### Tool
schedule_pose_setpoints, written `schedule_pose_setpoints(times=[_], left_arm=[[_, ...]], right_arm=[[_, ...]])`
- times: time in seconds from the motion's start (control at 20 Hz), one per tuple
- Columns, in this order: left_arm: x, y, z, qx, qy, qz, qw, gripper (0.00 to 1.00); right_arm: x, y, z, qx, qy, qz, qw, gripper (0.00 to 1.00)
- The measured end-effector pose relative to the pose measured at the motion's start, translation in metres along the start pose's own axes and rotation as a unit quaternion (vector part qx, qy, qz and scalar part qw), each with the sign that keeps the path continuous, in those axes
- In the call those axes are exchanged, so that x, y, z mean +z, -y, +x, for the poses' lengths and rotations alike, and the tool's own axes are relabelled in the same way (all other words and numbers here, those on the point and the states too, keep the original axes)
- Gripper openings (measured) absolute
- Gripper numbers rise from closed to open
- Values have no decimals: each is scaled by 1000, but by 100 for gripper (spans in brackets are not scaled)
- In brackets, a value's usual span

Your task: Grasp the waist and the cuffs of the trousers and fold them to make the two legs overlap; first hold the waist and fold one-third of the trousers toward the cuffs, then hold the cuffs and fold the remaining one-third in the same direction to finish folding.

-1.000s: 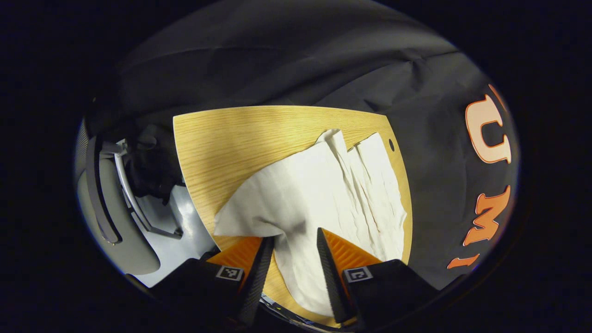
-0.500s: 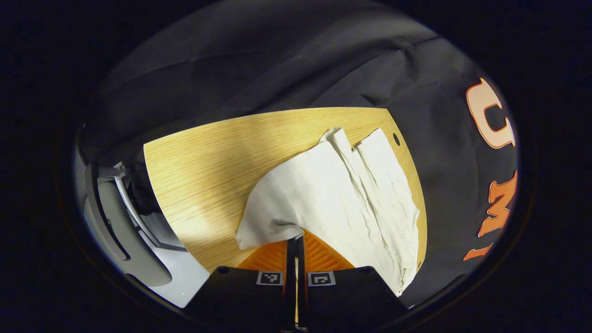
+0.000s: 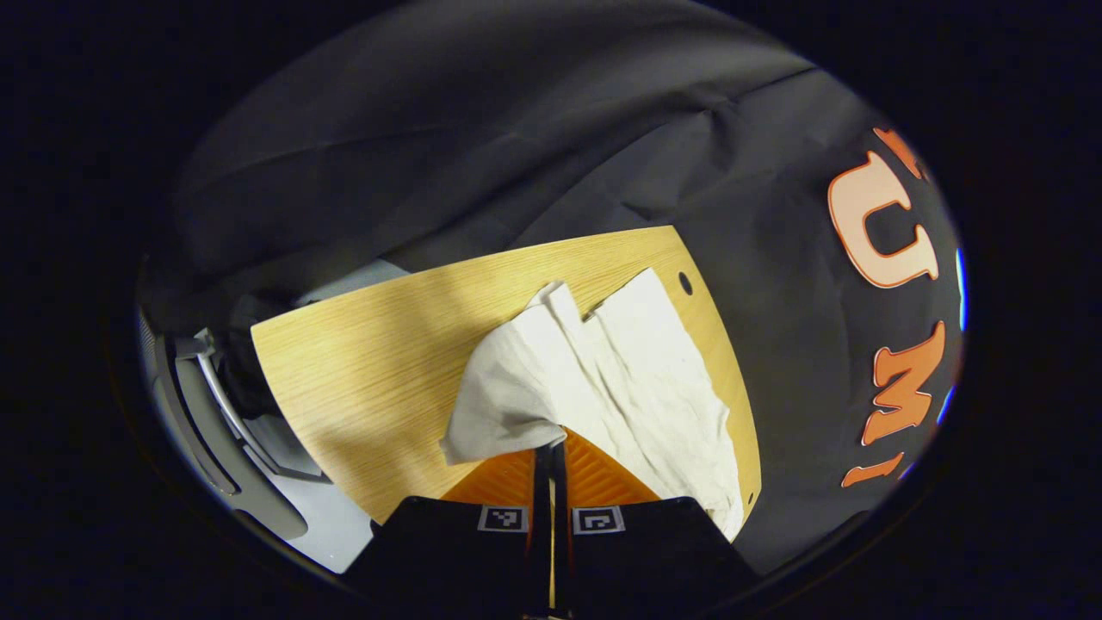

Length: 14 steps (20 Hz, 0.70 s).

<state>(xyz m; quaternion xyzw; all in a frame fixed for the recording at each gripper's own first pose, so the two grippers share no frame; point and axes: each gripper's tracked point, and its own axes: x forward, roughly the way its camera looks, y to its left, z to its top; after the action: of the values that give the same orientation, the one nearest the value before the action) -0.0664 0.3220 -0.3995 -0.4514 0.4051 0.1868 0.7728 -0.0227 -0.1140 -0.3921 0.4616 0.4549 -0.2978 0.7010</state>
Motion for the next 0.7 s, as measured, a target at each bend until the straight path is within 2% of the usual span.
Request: schedule_pose_setpoints(times=[0.3, 0.55, 0.7], left_arm=[[39, 60, 8, -32, 8, 49, 998, 6], [63, 94, 32, -43, -2, 78, 996, 5], [79, 113, 59, -42, -16, 100, 994, 5]], right_arm=[[28, -58, -35, 35, 46, -28, 998, 4], [41, -96, -44, 42, 62, -30, 997, 4], [43, -112, -41, 31, 62, -28, 997, 4]])
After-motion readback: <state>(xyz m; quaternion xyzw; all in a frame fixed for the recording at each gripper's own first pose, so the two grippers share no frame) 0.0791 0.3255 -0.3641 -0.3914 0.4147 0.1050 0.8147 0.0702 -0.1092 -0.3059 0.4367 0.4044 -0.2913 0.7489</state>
